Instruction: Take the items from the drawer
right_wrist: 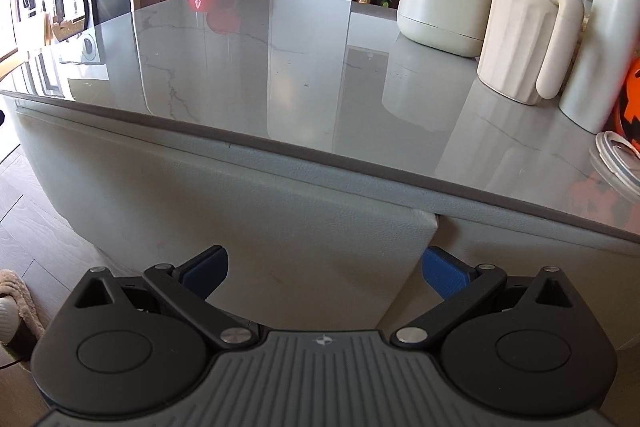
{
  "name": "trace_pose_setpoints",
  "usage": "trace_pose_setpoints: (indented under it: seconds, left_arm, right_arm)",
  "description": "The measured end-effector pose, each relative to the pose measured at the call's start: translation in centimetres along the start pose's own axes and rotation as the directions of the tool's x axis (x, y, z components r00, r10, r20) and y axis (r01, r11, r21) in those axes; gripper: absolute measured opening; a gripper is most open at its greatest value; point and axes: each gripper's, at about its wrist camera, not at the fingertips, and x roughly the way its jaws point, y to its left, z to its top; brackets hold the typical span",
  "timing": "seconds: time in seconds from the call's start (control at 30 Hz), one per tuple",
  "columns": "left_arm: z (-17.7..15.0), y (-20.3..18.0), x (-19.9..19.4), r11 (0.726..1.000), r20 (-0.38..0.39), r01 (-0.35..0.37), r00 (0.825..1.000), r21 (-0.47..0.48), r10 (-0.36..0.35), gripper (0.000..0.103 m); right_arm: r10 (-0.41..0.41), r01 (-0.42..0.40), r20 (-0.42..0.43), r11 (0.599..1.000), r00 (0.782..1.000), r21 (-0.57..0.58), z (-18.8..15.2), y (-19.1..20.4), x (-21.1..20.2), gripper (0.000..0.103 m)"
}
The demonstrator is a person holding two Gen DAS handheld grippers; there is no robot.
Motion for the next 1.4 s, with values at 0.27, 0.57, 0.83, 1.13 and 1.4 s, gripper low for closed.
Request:
trace_pose_setpoints:
  seconds: [0.27, 0.57, 0.83, 1.13, 1.4]
  left_arm:
    - [0.2, 1.3, 0.8, 0.987, -0.030, 0.128, 0.991, -0.099, -0.131, 0.016]
    - [0.2, 1.4, 1.4, 0.983, -0.048, 0.139, 0.988, -0.121, -0.146, 0.016]
    - [0.3, 0.3, 0.4, 0.989, 0.005, 0.143, 0.990, -0.040, -0.143, 0.016]
    - [0.3, -0.3, 0.1, 0.997, 0.024, 0.080, 0.997, 0.007, -0.080, 0.016]
    - [0.6, -2.4, 1.4, 0.996, 0.006, 0.002, 1.000, 0.087, -0.002, 0.017]
  right_arm:
    - [-0.010, 0.012, -0.014, 0.992, 1.000, 0.128, 1.5, -2.1, 1.8, 0.103]
    - [0.008, -0.006, -0.013, 0.992, 1.000, 0.129, 1.5, -1.4, 2.0, 0.103]
    - [0.028, -0.027, -0.019, 0.999, 0.999, 0.038, 0.3, -0.9, 0.9, 0.103]
    - [0.059, -0.056, -0.031, 0.994, 0.998, 0.091, 0.9, -1.5, 0.6, 0.103]
    - [0.049, -0.047, -0.027, 0.997, 0.998, 0.065, 0.6, -1.3, 0.6, 0.103]
